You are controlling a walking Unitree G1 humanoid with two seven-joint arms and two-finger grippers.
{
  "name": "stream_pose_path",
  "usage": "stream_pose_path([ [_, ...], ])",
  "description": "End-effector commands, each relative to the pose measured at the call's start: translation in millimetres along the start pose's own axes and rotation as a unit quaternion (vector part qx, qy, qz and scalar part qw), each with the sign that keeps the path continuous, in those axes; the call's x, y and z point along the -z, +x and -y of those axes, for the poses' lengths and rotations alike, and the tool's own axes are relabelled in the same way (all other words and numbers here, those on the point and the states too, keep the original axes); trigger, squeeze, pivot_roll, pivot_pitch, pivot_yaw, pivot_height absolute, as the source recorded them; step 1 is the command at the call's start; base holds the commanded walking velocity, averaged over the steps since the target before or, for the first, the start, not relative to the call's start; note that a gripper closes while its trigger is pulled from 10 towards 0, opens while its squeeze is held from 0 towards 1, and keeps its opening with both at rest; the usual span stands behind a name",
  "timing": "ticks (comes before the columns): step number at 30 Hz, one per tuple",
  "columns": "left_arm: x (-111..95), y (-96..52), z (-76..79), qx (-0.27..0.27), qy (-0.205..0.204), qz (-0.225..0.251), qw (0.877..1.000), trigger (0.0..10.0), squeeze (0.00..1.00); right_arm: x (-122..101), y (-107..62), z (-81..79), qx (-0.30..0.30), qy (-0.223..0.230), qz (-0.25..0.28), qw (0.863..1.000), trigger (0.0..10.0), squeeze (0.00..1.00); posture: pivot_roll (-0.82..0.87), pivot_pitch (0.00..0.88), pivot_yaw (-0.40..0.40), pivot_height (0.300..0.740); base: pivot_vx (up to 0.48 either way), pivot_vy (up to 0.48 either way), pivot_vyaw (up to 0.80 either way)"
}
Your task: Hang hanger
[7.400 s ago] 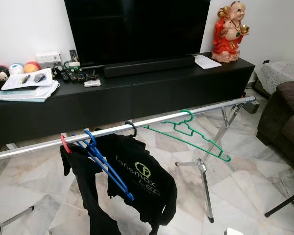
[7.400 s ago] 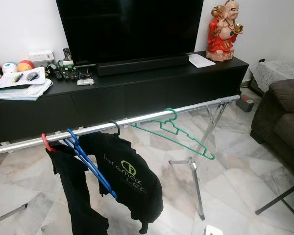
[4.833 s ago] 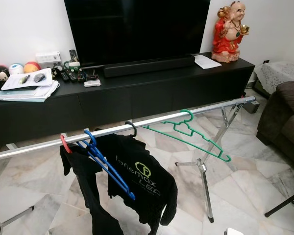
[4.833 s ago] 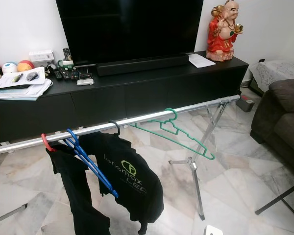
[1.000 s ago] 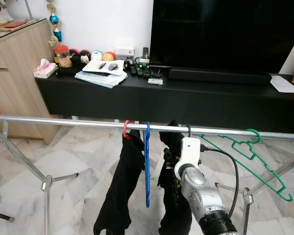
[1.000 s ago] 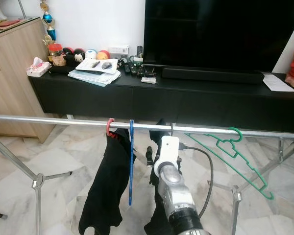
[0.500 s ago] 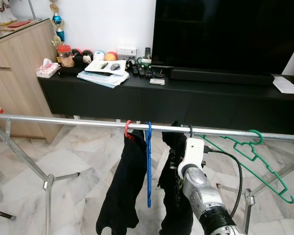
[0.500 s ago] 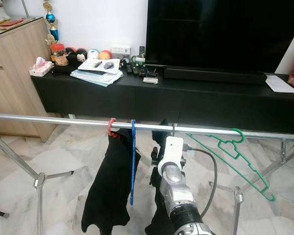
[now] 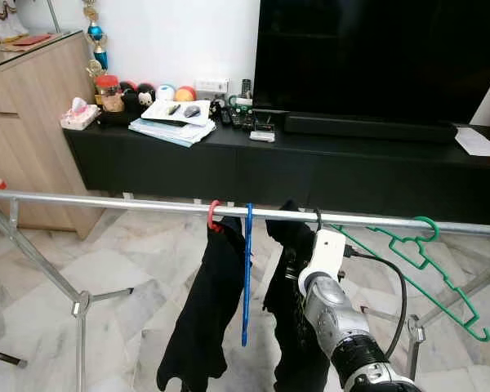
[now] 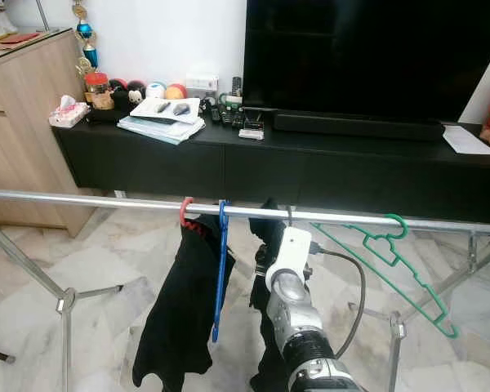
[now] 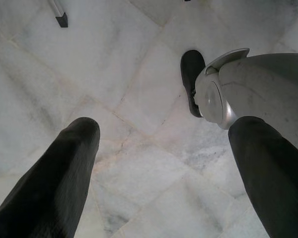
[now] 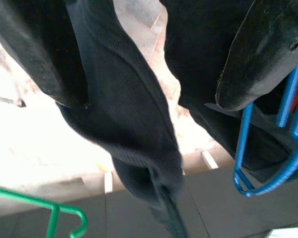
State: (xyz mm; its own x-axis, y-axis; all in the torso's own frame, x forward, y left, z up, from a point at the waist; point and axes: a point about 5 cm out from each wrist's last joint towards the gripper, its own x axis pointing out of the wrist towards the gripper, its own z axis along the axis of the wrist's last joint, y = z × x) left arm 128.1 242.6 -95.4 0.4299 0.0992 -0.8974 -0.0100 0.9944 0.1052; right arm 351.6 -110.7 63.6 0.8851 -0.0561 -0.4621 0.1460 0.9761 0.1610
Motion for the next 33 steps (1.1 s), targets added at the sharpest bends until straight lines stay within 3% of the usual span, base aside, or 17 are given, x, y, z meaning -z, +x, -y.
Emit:
stream_pose_path([
  [1,0,-0.1,-1.0,0.000,0.013,-0.004,1.000,10.0,0.00,-7,1.9,1.3,0.005,0.012,0.004,1.000,10.0,0.00,-0.06,0.000,0.005,0.740,0.000,0.000,0.00],
  [7,1,-0.3,-1.6,-0.002,0.009,-0.005,1.000,10.0,0.00,-8,5.4,10.8,0.021,0.021,-0.008,1.000,10.0,0.00,-0.05,0.000,0.004,0.740,0.000,0.000,0.00],
  [12,3,-0.5,-1.7,-0.003,0.008,-0.007,1.000,10.0,0.00,-8,6.3,7.7,0.003,0.015,-0.014,1.000,10.0,0.00,-0.04,0.000,0.006,0.740,0.000,0.000,0.00],
  [13,3,-0.5,-1.4,-0.004,0.009,-0.008,1.000,10.0,0.00,-8,6.3,4.7,-0.011,0.012,-0.016,1.000,8.0,0.00,-0.04,0.000,0.005,0.740,0.000,0.000,0.00],
  [14,3,-0.5,-1.2,-0.003,0.008,-0.008,1.000,10.0,0.00,-7,6.2,2.2,-0.022,0.007,-0.017,1.000,0.0,0.00,-0.04,0.000,0.005,0.740,0.000,0.000,0.00],
  [30,7,-1.1,-0.8,-0.005,0.003,-0.010,1.000,10.0,0.00,7,4.6,-3.8,-0.043,-0.005,-0.043,0.998,0.0,0.00,-0.02,0.000,0.001,0.740,0.000,0.000,0.00],
  [31,8,-1.3,-1.4,-0.006,0.002,-0.010,1.000,10.0,0.00,5,5.0,-1.4,-0.035,-0.011,-0.040,0.999,10.0,0.00,-0.02,0.000,0.001,0.740,0.000,0.000,0.00],
  [33,9,-1.5,-1.9,-0.006,0.002,-0.010,1.000,10.0,0.00,5,5.3,0.8,-0.027,-0.009,-0.038,0.999,10.0,0.00,-0.02,0.000,0.000,0.740,0.000,0.000,0.00],
])
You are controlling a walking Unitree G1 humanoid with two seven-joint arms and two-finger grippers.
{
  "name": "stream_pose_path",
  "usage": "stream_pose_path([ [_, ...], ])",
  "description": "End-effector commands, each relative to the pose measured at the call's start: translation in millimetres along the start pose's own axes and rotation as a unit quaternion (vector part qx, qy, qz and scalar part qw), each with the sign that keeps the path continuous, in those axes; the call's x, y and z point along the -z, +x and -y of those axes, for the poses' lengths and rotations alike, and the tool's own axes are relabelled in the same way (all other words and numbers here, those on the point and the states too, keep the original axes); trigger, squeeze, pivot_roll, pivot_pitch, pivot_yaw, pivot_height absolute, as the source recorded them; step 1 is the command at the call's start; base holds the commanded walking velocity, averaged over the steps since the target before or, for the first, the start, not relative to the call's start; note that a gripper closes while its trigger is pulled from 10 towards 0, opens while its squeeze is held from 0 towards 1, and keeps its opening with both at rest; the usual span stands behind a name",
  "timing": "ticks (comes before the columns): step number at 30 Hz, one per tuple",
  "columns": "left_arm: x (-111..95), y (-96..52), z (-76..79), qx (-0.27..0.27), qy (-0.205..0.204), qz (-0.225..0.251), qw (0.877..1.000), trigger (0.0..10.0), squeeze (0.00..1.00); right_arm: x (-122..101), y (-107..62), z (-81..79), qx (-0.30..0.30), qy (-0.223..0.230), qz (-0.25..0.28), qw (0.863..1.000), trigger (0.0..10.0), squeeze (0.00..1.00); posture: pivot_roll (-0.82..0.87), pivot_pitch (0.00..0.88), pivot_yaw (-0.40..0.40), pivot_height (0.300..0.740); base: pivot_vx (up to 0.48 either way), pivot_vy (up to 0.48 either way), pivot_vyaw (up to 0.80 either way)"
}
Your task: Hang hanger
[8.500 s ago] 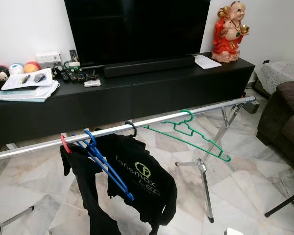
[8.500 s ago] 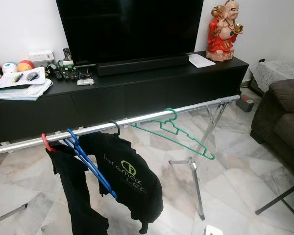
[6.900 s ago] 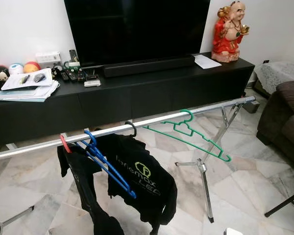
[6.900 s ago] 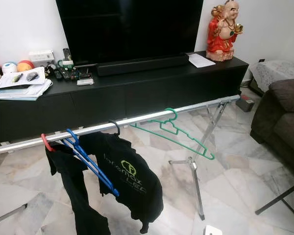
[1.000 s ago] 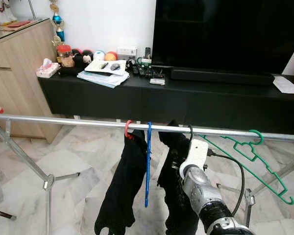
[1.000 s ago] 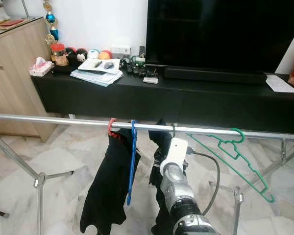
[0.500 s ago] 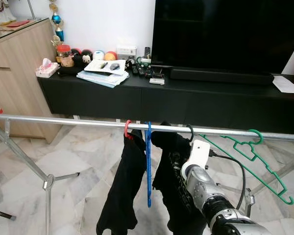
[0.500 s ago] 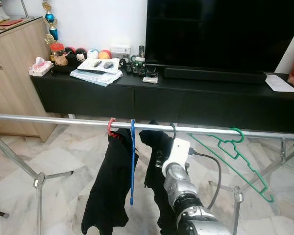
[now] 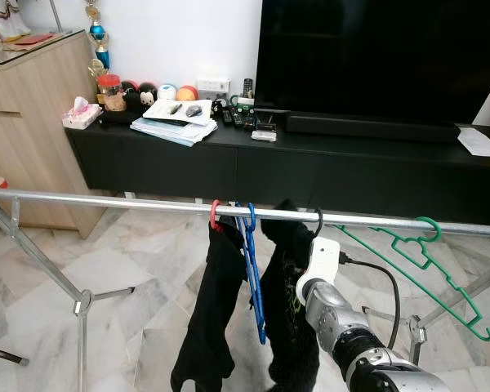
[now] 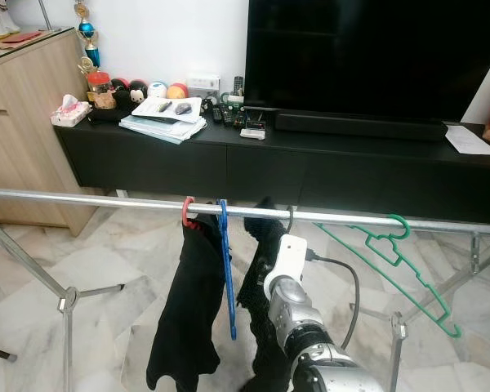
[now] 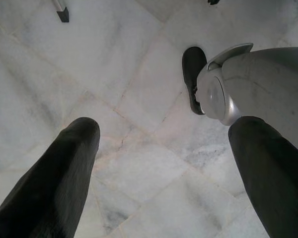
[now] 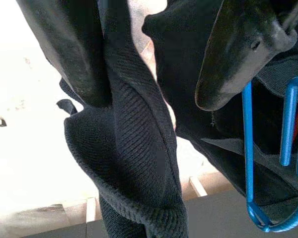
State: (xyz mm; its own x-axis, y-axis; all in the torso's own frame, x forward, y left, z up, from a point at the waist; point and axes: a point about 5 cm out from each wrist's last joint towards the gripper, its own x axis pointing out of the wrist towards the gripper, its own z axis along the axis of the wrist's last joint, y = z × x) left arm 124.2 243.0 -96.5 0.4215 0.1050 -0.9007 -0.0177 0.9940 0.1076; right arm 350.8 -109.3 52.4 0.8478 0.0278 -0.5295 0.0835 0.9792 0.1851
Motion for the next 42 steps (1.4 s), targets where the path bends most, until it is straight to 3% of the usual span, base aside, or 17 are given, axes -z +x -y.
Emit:
stream_pose_path([
  [1,4,-0.9,-1.9,-0.004,0.005,-0.005,1.000,10.0,0.00,-6,0.5,1.1,0.009,-0.002,0.009,1.000,10.0,0.00,-0.02,0.000,-0.001,0.740,0.000,0.000,0.00],
  [13,5,-1.3,-4.0,-0.006,0.003,-0.006,1.000,10.0,0.00,-3,0.4,7.3,0.034,0.038,-0.001,0.999,10.0,0.00,-0.02,0.000,-0.001,0.740,0.000,0.000,0.00],
  [14,5,-1.3,-3.9,-0.006,0.003,-0.006,1.000,10.0,0.00,-2,0.4,8.1,0.036,0.040,-0.002,0.999,9.4,0.00,-0.02,0.000,-0.002,0.740,0.000,0.000,0.00],
  [15,5,-1.3,-3.9,-0.006,0.003,-0.006,1.000,10.0,0.00,-2,0.4,8.1,0.036,0.040,-0.002,0.999,9.4,0.00,-0.02,0.000,-0.002,0.740,0.000,0.000,0.00],
  [16,5,-1.2,-3.5,-0.006,0.003,-0.006,1.000,10.0,0.00,-2,0.4,8.8,0.037,0.044,-0.002,0.998,0.0,0.00,-0.02,0.000,-0.002,0.740,0.000,0.000,0.00],
  [42,8,-2.0,-4.9,-0.012,0.005,-0.005,1.000,10.0,0.00,1,0.2,16.2,0.050,0.056,-0.007,0.997,0.0,0.00,-0.02,0.000,-0.014,0.740,0.000,0.000,0.00],
])
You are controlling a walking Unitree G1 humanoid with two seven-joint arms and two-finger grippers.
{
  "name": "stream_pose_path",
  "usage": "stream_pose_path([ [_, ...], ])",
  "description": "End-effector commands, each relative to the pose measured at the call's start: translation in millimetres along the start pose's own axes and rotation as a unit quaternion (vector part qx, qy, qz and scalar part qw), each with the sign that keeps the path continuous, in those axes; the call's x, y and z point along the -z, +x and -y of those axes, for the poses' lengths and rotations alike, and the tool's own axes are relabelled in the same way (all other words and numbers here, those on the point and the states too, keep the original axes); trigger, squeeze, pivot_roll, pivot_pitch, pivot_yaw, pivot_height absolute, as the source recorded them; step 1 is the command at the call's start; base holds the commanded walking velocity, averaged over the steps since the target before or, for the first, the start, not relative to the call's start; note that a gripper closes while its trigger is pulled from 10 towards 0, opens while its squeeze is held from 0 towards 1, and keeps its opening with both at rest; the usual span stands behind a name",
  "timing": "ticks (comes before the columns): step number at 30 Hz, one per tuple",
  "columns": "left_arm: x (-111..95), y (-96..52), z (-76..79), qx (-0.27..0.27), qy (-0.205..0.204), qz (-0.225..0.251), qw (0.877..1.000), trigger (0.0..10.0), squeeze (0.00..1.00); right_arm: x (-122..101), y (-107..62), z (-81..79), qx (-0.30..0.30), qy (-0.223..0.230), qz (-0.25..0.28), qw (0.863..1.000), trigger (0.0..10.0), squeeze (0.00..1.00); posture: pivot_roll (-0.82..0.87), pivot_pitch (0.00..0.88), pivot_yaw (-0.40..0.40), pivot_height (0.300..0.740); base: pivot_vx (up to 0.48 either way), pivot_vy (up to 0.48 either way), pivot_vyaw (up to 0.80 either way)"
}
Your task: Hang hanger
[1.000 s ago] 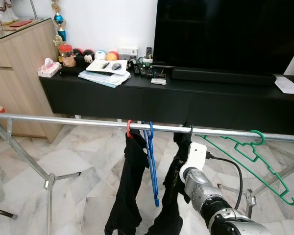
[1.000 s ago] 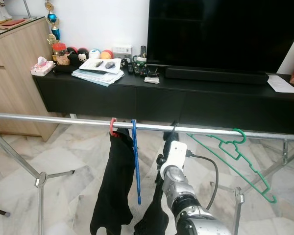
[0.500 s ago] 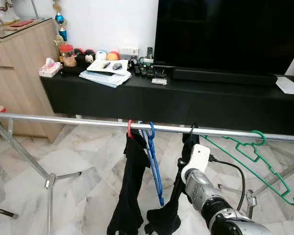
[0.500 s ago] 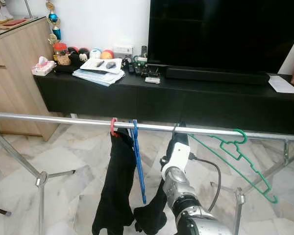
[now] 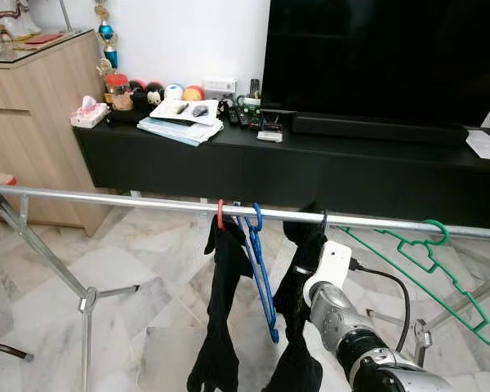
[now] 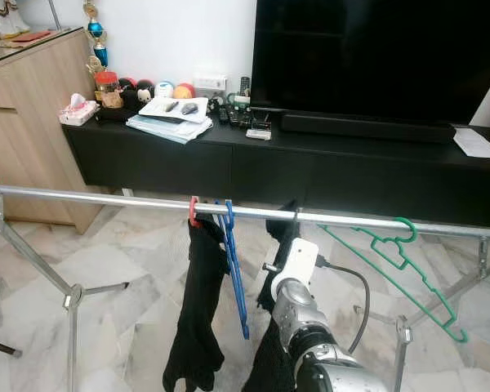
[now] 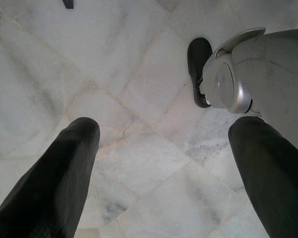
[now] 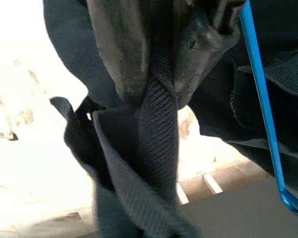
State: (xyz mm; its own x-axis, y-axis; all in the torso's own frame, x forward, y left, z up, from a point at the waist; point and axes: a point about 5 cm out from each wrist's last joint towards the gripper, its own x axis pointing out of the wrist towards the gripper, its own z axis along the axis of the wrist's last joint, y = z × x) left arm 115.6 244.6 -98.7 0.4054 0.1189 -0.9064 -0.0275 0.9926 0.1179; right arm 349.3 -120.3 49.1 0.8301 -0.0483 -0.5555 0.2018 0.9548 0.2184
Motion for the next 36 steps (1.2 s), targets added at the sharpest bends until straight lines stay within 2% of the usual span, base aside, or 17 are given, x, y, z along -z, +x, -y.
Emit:
stream_pose_path([
  [1,-2,-0.4,-3.8,-0.005,0.007,0.006,1.000,10.0,0.00,-4,0.5,3.5,0.009,0.009,0.004,1.000,0.0,0.00,-0.02,0.000,-0.014,0.740,0.000,0.000,0.00],
  [12,-11,1.8,1.8,-0.006,0.004,0.014,1.000,10.0,0.00,-16,0.2,4.9,0.012,0.016,0.042,0.999,0.0,0.00,-0.04,0.000,-0.007,0.740,0.000,0.000,0.00],
  [15,-11,1.5,0.5,-0.010,0.001,0.014,1.000,10.0,0.00,-23,-1.0,2.5,-0.002,0.007,0.076,0.997,0.0,0.00,-0.05,0.000,-0.006,0.740,0.000,0.000,0.00],
  [17,-10,1.1,-2.1,-0.013,0.000,0.015,1.000,10.0,0.00,-32,-3.4,0.0,-0.024,-0.003,0.121,0.992,0.0,0.00,-0.05,0.000,-0.004,0.740,0.000,0.000,0.00],
  [21,-9,0.6,-4.5,-0.014,0.001,0.014,1.000,10.0,0.00,-32,-5.0,2.5,-0.030,-0.023,0.140,0.989,0.0,0.00,-0.06,0.000,0.000,0.740,0.000,0.000,0.00],
  [26,-8,0.2,-6.3,-0.014,0.007,0.012,1.000,10.0,0.00,-15,-3.9,6.0,-0.029,-0.040,0.103,0.993,0.0,0.00,-0.08,0.000,0.008,0.740,0.000,0.000,0.00],
  [28,-8,0.2,-6.3,-0.014,0.007,0.012,1.000,10.0,0.00,-15,-3.9,6.0,-0.029,-0.040,0.103,0.993,0.0,0.00,-0.08,0.000,0.008,0.740,0.000,0.000,0.00],
  [30,-8,0.2,-6.1,-0.014,0.008,0.011,1.000,10.0,0.00,-7,-3.3,7.6,-0.023,-0.047,0.083,0.995,0.0,0.00,-0.08,0.000,0.008,0.740,0.000,0.000,0.00],
  [31,-7,0.2,-5.2,-0.012,0.010,0.010,1.000,10.0,0.00,5,-2.7,9.6,-0.014,-0.053,0.051,0.997,0.0,0.00,-0.07,0.000,0.006,0.740,0.000,0.000,0.00],
  [36,-7,0.2,-4.9,-0.012,0.010,0.009,1.000,10.0,0.00,9,-2.6,9.9,-0.011,-0.053,0.042,0.998,0.0,0.00,-0.07,0.000,0.005,0.740,0.000,0.000,0.00],
])
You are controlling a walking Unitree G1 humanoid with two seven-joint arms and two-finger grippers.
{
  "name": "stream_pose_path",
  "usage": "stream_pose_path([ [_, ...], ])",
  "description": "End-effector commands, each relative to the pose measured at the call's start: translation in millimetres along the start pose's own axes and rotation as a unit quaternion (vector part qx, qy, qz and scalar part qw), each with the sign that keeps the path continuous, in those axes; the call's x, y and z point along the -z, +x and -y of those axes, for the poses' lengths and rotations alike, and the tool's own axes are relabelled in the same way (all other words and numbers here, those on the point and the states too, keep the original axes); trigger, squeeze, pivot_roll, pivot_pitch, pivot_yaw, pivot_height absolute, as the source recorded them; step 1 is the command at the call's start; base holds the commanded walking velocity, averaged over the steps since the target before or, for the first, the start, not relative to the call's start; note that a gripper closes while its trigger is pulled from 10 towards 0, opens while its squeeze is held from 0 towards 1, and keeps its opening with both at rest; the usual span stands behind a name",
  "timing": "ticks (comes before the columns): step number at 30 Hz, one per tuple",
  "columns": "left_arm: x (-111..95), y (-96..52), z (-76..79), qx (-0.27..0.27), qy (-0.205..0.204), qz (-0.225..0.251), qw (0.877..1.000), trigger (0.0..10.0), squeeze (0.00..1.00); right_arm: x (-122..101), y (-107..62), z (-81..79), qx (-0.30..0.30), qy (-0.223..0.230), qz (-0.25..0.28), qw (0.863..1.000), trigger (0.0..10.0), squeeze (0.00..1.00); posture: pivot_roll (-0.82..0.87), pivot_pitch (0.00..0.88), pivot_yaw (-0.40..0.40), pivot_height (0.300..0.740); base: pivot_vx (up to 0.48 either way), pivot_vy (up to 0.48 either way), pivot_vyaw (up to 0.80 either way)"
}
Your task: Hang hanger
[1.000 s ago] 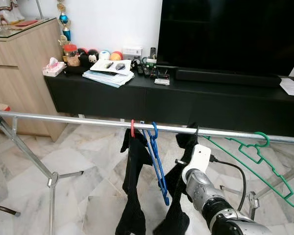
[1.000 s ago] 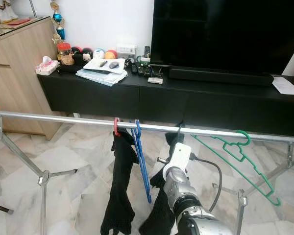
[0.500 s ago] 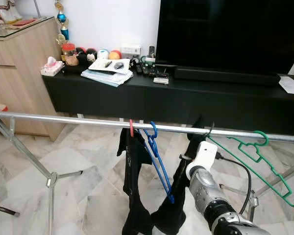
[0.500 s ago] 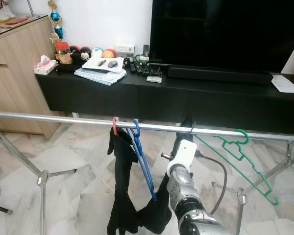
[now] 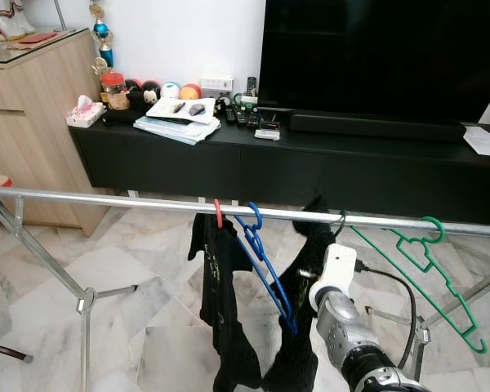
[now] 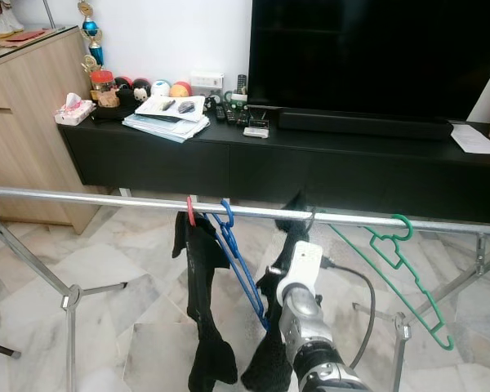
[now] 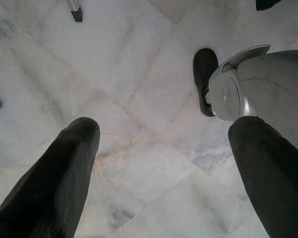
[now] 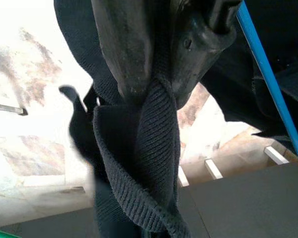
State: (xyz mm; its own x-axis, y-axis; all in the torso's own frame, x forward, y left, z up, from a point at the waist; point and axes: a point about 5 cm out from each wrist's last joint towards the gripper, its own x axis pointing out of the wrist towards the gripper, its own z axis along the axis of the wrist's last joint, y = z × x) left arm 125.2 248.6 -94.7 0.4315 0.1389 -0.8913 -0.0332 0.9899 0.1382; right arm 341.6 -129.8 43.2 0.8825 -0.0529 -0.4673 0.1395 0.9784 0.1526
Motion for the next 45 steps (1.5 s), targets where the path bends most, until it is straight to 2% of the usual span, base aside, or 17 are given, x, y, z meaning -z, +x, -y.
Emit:
stream_pose_path([
  [1,4,-0.7,-0.8,-0.001,0.008,-0.006,1.000,10.0,0.00,2,0.0,-2.1,0.000,-0.010,-0.011,1.000,0.0,0.00,-0.06,0.000,0.004,0.740,0.000,0.000,0.00],
  [6,7,-1.1,-1.2,-0.002,0.006,-0.010,1.000,10.0,0.00,-5,1.7,-1.5,0.003,-0.017,-0.015,1.000,0.0,0.00,-0.06,0.000,0.002,0.740,0.000,0.000,0.00],
  [7,7,-1.1,-1.3,-0.002,0.006,-0.010,1.000,10.0,0.00,-7,2.1,-1.3,0.004,-0.017,-0.014,1.000,2.0,0.00,-0.06,0.000,0.001,0.740,0.000,0.000,0.00],
  [8,7,-1.2,-1.4,-0.002,0.006,-0.011,1.000,10.0,0.00,-9,2.3,-1.2,0.005,-0.018,-0.013,1.000,4.9,0.00,-0.06,0.000,-0.001,0.740,0.000,0.000,0.00],
  [9,7,-1.2,-1.4,-0.002,0.006,-0.011,1.000,10.0,0.00,-9,2.3,-1.2,0.005,-0.018,-0.013,1.000,4.9,0.00,-0.06,0.000,-0.001,0.740,0.000,0.000,0.00],
  [10,7,-1.2,-1.5,-0.003,0.005,-0.011,1.000,10.0,0.00,-10,2.4,-1.3,0.006,-0.019,-0.012,1.000,10.0,0.00,-0.06,0.000,0.000,0.740,0.000,0.000,0.00],
  [11,7,-1.2,-1.5,-0.003,0.005,-0.011,1.000,10.0,0.00,-10,2.4,-1.3,0.006,-0.019,-0.012,1.000,10.0,0.00,-0.06,0.000,0.000,0.740,0.000,0.000,0.00],
  [12,8,-1.3,-1.4,-0.003,0.005,-0.011,1.000,10.0,0.00,-10,2.4,-1.4,0.005,-0.018,-0.010,1.000,10.0,1.00,-0.06,0.000,-0.001,0.740,0.000,0.000,0.00],
  [23,5,-0.9,-0.9,-0.001,0.003,-0.008,1.000,10.0,0.00,-12,0.1,5.9,0.042,-0.011,0.016,0.999,10.0,1.00,-0.06,0.000,-0.003,0.740,0.000,0.000,0.00],
  [30,3,-0.4,1.7,0.005,-0.007,-0.001,1.000,10.0,0.00,-11,-5.0,0.8,0.035,-0.012,0.030,0.999,10.0,1.00,-0.07,0.000,-0.005,0.740,0.000,0.000,0.00],
  [31,3,-0.2,2.5,0.006,-0.008,0.001,1.000,10.0,0.00,-12,-7.0,0.2,0.033,-0.015,0.038,0.999,10.0,0.02,-0.07,0.000,-0.005,0.740,0.000,0.000,0.00],
  [33,2,-0.1,3.0,0.007,-0.010,0.002,1.000,10.0,0.00,-12,-8.5,-0.1,0.031,-0.018,0.043,0.998,10.0,0.02,-0.07,0.000,-0.006,0.740,0.000,0.000,0.00],
  [37,-2,0.3,3.7,0.007,-0.023,0.014,1.000,10.0,0.00,-21,-24.4,3.4,0.024,-0.027,0.100,0.994,10.0,0.00,-0.08,0.000,-0.011,0.740,0.000,0.000,0.00],
  [39,-4,0.6,5.0,0.011,-0.030,0.020,0.999,10.0,0.00,-25,-39.7,6.3,0.012,-0.044,0.132,0.990,10.0,0.00,-0.09,0.000,-0.011,0.740,0.000,0.000,0.00],
  [41,-4,0.7,5.9,0.014,-0.027,0.019,0.999,10.0,0.00,-26,-48.3,8.9,0.012,-0.057,0.143,0.988,10.0,0.00,-0.09,0.000,-0.012,0.740,0.000,0.000,0.00],
  [45,-4,0.7,6.5,0.016,-0.023,0.020,0.999,10.0,0.00,-27,-59.9,14.8,0.015,-0.053,0.160,0.986,10.0,0.00,-0.10,0.000,-0.014,0.740,0.000,0.000,0.00],
])
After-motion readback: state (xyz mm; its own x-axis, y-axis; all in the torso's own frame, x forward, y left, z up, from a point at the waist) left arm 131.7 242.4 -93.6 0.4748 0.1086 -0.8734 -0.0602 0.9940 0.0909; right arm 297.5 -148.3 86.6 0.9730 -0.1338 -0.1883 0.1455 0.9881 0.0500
